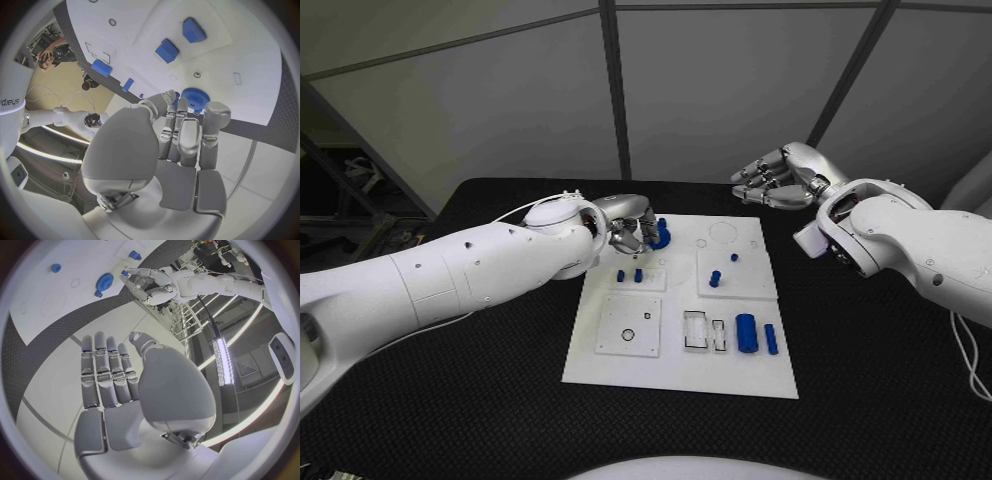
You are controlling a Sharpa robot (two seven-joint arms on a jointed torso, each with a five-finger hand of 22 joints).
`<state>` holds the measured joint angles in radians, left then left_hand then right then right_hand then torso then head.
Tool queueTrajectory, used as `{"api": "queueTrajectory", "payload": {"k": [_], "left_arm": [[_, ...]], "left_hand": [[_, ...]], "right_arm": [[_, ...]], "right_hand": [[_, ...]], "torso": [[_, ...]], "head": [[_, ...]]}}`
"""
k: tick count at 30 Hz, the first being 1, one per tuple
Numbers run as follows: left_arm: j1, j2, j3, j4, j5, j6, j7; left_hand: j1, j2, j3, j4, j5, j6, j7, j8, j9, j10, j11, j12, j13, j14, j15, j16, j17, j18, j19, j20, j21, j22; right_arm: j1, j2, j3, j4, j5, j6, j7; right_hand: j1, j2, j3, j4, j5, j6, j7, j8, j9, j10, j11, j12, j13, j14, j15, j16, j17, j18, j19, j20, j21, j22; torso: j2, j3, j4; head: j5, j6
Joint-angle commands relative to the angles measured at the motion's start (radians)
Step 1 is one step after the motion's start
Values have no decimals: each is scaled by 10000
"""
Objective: Assemble the parts on the task board
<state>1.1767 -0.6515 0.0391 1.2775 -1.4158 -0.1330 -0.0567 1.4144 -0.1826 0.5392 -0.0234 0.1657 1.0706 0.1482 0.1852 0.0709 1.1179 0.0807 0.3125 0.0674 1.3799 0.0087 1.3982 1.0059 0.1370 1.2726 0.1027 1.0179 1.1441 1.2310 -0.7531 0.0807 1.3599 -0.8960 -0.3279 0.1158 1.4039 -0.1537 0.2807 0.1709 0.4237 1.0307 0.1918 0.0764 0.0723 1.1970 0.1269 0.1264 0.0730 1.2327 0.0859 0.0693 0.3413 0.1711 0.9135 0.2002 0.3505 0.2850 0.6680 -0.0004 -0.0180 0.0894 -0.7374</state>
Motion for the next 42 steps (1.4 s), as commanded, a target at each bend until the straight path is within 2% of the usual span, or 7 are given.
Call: {"api": "queueTrajectory", "payload": {"k": [1, 7, 13, 42], "left_arm": [[-8, -214, 38, 109, 313, 2, 39], [-27, -590, 60, 251, 469, 185, -77], [-42, -703, 63, 229, 502, 321, -153], [-122, -462, 38, -17, 511, 885, -266]], "left_hand": [[-89, -7, 53, 5, -26, 67, -16, -59, 13, 66, 3, -41, 6, 63, -23, 27, -16, -57, 68, 28, 40, 15], [-103, -13, 56, 7, -27, 75, -18, -63, 14, 77, 2, -52, 7, 64, -23, 26, -26, -61, 77, 28, 58, 31], [-109, -12, 63, 6, -27, 87, -23, -64, 15, 90, -2, -61, 8, 65, -24, 27, -30, -64, 84, 28, 71, 45], [-169, -17, 70, 21, -62, 130, -38, -79, 18, 145, -14, -111, 12, 66, -32, 26, -61, -69, 88, 33, 89, 76]], "right_arm": [[16, -21, 5, 14, -16, 31, 93], [16, -22, 5, 4, -16, 34, 89], [16, -10, 5, -6, -16, 41, 87], [15, -5, 4, 11, -16, 38, 69]], "right_hand": [[13, 57, 28, -31, 62, -28, 23, 16, 15, -80, -7, -20, -12, -79, -20, -50, -12, 108, 93, 3, -52, -13], [13, 57, 28, -31, 62, -28, 23, 16, 15, -80, -7, -20, -12, -79, -20, -50, -12, 108, 93, 3, -52, -13], [13, 57, 28, -31, 62, -28, 23, 16, 15, -80, -7, -20, -12, -79, -20, -50, -12, 108, 93, 3, -52, -13], [13, 57, 28, -31, 62, -28, 23, 16, 15, -80, -7, -20, -12, -79, -20, -50, -12, 108, 93, 3, -52, -13]], "torso": [[-5, 8, 0], [3, 0, 14], [9, 4, -23], [16, 7, -17]], "head": [[-10, -1], [10, 26], [48, 44], [43, -22]]}}
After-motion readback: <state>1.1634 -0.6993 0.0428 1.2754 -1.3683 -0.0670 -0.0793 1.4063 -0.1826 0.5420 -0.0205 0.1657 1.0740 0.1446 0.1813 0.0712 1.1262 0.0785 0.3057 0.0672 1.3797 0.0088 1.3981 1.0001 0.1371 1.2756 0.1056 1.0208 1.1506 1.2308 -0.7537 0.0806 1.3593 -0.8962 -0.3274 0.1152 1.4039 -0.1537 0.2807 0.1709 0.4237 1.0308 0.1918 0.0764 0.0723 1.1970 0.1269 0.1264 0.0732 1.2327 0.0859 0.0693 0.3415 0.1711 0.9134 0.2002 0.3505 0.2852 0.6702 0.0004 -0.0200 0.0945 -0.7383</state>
